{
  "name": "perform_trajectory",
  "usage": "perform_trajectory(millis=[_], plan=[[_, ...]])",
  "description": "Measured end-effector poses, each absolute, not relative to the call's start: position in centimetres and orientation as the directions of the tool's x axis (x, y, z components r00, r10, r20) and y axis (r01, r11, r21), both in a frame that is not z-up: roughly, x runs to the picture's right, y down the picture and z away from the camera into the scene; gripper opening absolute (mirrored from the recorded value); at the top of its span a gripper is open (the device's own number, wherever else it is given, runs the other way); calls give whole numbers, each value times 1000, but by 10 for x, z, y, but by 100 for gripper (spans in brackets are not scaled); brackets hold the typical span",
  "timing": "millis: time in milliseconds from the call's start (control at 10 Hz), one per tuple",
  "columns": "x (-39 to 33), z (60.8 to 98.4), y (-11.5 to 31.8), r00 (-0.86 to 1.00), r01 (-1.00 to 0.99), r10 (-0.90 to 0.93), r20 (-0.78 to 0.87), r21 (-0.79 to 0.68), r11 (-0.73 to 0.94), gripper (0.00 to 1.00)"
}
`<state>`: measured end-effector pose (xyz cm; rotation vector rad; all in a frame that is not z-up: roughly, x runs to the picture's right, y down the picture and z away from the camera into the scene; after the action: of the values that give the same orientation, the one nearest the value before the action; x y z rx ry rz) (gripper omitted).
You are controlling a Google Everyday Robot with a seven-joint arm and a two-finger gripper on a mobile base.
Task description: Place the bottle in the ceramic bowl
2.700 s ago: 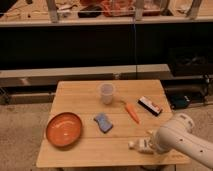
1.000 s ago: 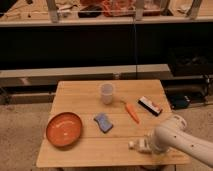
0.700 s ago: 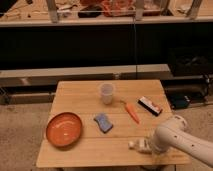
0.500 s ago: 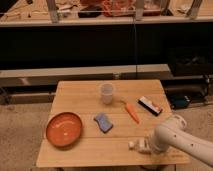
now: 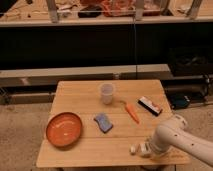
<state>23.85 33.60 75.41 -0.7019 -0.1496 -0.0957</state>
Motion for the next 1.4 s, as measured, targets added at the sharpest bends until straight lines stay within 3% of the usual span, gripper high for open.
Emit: perform_trajectory(millis=[300,1400], plan=[[239,745,337,983,144,-38,177,-635,759,0],[240,728,319,977,159,-31,213,-618,770,0]])
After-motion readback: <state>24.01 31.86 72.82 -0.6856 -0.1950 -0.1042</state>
